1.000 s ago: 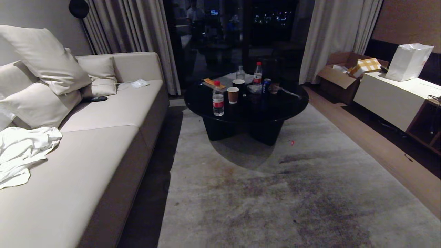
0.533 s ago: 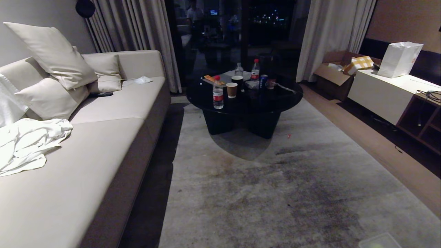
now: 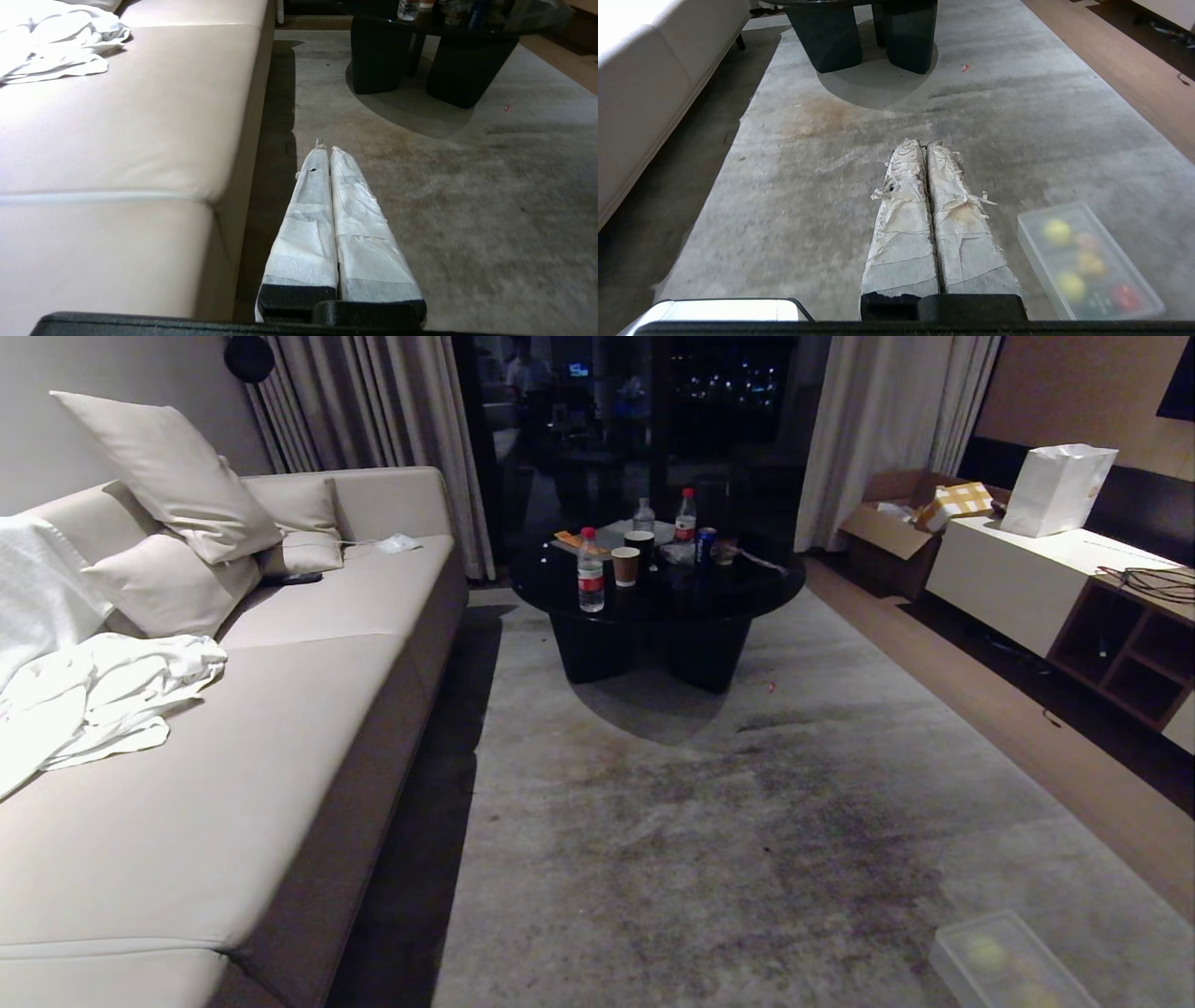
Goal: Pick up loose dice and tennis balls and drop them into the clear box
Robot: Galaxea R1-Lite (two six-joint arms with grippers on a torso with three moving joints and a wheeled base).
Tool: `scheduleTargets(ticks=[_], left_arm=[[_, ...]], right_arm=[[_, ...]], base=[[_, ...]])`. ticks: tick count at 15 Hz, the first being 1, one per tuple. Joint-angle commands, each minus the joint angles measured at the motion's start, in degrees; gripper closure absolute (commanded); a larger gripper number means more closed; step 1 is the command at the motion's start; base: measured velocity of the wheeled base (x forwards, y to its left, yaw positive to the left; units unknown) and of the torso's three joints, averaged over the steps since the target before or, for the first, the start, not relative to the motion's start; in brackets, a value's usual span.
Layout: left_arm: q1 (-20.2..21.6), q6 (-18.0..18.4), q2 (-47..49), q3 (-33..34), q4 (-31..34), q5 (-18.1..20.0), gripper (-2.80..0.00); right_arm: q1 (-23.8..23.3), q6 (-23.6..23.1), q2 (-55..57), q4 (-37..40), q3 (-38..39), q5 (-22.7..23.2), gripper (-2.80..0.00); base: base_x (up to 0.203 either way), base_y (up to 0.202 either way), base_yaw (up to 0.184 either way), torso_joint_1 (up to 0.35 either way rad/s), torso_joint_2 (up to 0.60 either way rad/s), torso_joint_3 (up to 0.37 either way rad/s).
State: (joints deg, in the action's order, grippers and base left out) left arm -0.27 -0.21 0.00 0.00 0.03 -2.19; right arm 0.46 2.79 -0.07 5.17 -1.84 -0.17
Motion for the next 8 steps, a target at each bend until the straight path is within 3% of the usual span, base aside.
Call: scheduleTargets(ticks=[1,4,8], left_arm=[[0.0,0.03,0.09,0.09,-0.03,0.0,0.0],[0.0,-1.05,0.02,0.09,0.06,-0.27,0.0],[0.0,-1.09,0.08,0.09,0.06,-0.29,0.0]], right_arm=[[0.04,-0.06,0.07,0.02,0.0,0.0,0.0],[0.01,-0.07,0.07,0.02,0.0,0.0,0.0],[-0.02,-0.07,0.07,0.02,0.0,0.0,0.0]], base=[[-0.185,0.0,-0.002,0.006,0.01,0.001],[-0.127,0.0,-0.001,-0.001,0.0,0.004],[0.0,0.0,0.0,0.0,0.0,0.0]])
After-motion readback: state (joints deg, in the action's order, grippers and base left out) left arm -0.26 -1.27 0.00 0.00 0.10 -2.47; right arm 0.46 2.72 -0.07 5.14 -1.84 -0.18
